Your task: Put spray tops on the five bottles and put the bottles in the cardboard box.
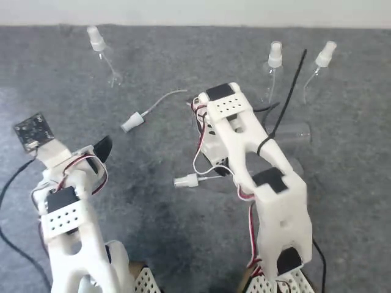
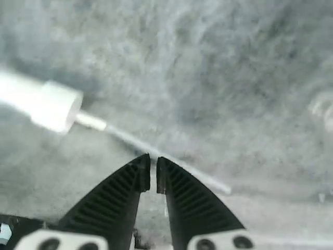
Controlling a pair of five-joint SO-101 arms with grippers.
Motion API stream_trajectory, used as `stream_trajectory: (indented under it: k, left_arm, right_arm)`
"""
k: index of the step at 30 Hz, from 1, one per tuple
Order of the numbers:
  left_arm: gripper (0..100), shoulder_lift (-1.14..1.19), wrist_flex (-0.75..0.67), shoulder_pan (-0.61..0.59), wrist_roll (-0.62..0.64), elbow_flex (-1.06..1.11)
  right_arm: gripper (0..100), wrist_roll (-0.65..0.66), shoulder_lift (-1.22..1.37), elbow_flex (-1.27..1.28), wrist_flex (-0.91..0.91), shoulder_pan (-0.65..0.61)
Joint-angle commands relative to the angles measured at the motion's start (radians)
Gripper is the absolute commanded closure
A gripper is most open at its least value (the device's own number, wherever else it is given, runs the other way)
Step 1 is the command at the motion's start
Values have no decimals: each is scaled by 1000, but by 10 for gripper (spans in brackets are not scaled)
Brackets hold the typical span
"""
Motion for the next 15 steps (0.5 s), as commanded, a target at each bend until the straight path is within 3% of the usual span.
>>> stream_trajectory:
  k: [1,10,15]
  left_arm:
    - [637,-31,-23,-5,6,-10]
    - [637,-31,-23,-6,6,-10]
    - [637,-31,-23,-8,6,-10]
  right_arm:
    - [982,29,-219,66,35,-13]
    - [977,29,-440,209,-54,-186]
    - [957,153,-447,229,-110,-252]
